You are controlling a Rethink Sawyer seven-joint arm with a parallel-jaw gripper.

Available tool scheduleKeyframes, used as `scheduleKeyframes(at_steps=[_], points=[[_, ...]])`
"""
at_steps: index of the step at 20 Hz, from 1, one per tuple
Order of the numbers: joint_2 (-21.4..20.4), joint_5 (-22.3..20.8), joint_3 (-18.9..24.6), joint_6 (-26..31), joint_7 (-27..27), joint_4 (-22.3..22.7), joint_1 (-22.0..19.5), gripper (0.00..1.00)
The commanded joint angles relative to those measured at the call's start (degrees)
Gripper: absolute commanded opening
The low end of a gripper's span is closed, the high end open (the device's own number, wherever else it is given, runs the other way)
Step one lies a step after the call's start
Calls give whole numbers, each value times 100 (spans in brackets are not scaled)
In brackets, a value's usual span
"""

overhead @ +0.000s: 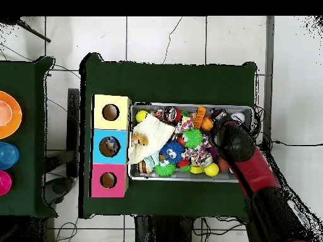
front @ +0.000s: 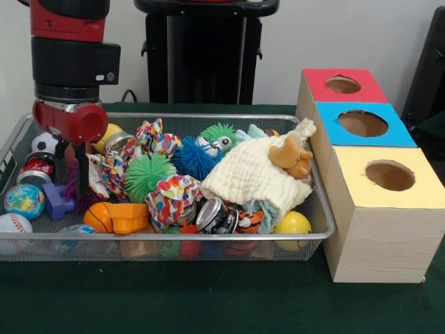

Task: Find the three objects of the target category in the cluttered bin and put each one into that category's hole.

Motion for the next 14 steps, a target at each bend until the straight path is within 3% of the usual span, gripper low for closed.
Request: scheduleKeyframes(at_steps=[1, 9, 14], points=[[130, -178, 760, -397, 1453, 410, -241, 100], [250, -515, 1110, -575, 1295, 338, -555, 100], [537, -856, 1336, -843, 1279, 274, -781, 100]])
